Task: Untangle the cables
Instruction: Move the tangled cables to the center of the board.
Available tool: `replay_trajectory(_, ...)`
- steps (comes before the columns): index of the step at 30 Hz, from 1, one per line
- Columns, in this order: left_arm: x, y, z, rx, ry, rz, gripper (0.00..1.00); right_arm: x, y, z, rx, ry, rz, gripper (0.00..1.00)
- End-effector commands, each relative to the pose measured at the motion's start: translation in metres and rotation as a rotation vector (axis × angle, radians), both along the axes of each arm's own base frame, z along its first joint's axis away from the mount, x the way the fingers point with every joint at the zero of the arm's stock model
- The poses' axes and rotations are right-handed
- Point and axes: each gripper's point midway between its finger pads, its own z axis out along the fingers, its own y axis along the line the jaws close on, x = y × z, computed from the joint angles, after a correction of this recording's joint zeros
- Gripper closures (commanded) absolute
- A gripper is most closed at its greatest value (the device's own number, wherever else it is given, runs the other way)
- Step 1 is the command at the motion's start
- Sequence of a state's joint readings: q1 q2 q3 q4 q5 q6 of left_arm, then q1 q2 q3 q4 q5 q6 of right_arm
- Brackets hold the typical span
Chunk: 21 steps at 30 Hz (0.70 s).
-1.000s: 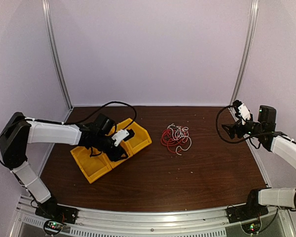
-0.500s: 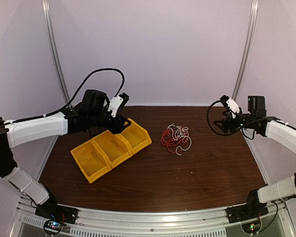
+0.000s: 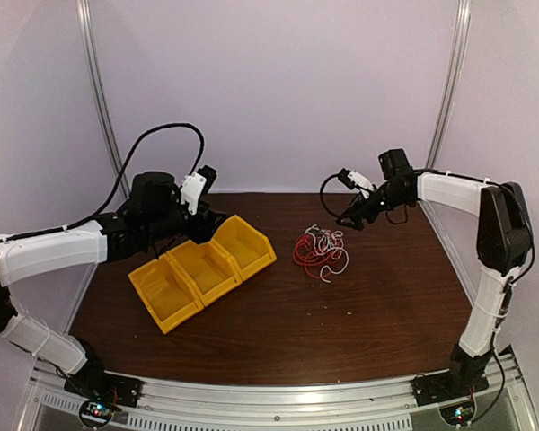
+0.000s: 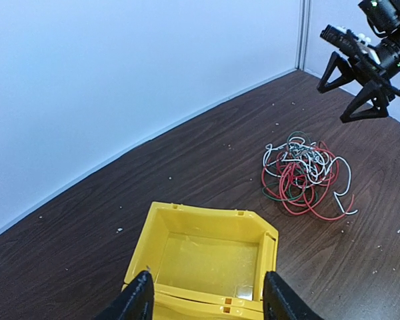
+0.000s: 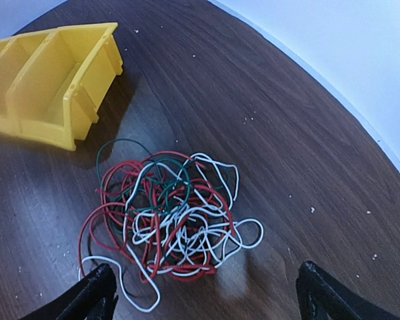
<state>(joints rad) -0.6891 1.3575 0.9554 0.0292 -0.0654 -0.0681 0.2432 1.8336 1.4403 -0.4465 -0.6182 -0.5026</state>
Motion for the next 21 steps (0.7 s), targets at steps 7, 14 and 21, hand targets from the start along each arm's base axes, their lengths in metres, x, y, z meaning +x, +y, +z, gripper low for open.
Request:
replay_trajectory(7,0.005,0.004,0.019,0.003,-0.071,0.025,0.43,0.014,0.036,-0.08,0.012,0.261,0.077,0.0)
replay_trajectory(14,0.006,0.001,0.016,0.011,-0.064,0.015,0.43,-0.05,0.059,-0.103,-0.038,0.363,0.283,0.15)
replay_trajectory(21,0.005,0.0,0.015,0.012,-0.063,0.006,0.44,-0.147,0.065,-0.114,-0.159,0.364,0.465,0.54)
